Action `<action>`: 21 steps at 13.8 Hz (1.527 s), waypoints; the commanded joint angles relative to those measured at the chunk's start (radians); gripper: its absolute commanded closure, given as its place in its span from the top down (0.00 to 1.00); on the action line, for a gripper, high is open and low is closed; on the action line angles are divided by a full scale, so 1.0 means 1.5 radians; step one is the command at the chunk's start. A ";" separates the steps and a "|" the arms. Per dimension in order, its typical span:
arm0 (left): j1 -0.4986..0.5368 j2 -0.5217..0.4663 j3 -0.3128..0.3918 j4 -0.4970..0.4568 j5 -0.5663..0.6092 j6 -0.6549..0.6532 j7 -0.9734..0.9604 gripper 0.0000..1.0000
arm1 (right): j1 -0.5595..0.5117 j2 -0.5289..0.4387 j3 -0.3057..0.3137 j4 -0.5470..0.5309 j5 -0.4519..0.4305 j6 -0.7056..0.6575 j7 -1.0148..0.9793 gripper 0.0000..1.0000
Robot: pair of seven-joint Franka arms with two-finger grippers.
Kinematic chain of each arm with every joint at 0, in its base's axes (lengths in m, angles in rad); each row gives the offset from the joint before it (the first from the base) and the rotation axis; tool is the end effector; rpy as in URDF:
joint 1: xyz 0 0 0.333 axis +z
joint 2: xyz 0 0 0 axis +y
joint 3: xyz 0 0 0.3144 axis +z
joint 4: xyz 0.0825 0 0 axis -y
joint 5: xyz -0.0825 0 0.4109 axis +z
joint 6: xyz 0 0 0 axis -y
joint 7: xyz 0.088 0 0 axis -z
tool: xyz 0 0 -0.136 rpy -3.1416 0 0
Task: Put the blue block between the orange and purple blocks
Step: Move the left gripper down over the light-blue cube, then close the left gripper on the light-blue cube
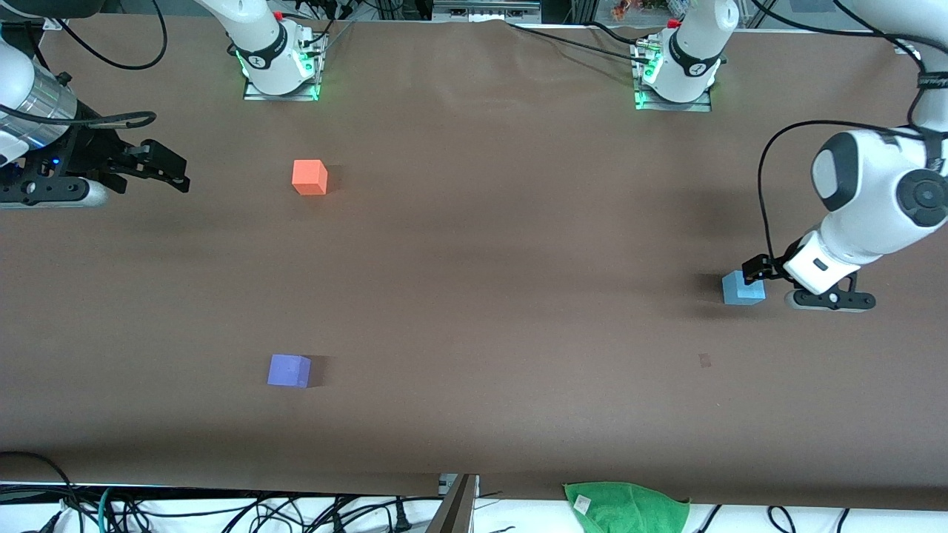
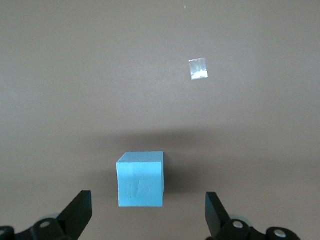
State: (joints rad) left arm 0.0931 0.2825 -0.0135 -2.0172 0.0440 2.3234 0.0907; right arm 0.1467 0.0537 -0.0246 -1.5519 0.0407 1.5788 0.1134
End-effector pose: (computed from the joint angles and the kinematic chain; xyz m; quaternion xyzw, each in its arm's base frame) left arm 0.6174 0.0511 0.2660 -0.9996 0.0201 -0.0106 0.0153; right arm 0.5919 0.0785 0.5725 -0.9997 -0.0039 0.0156 0.0180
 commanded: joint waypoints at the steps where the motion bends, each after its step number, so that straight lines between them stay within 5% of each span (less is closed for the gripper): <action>1: 0.018 0.036 -0.003 -0.017 0.018 0.054 0.014 1.00 | -0.003 0.004 0.001 0.014 0.009 -0.010 -0.004 1.00; 9: 0.051 0.117 -0.008 -0.059 0.025 0.163 0.018 1.00 | -0.005 0.004 0.000 0.014 0.009 -0.010 -0.008 1.00; 10: 0.050 0.121 -0.008 -0.059 0.025 0.163 0.018 0.86 | -0.005 0.004 -0.001 0.014 0.009 -0.011 -0.008 1.00; 11: 0.049 0.123 -0.008 -0.058 0.025 0.162 0.019 0.31 | -0.005 0.004 0.000 0.014 0.009 -0.010 -0.008 1.00; 12: 0.048 0.123 -0.008 -0.055 0.025 0.159 0.018 0.11 | -0.005 0.004 0.000 0.014 0.009 -0.009 -0.008 1.00; 17: 0.046 0.058 -0.043 -0.024 0.024 0.062 0.006 0.11 | -0.006 0.005 0.000 0.014 0.008 -0.005 -0.008 1.00; 21: 0.045 0.035 -0.157 0.056 0.019 -0.137 -0.081 0.11 | -0.007 0.005 0.000 0.015 0.006 -0.005 -0.005 1.00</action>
State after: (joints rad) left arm 0.1600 0.3533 -0.1695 -1.9727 0.0594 2.2197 0.0444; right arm 0.1457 0.0539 -0.0268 -1.5519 0.0406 1.5781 0.1134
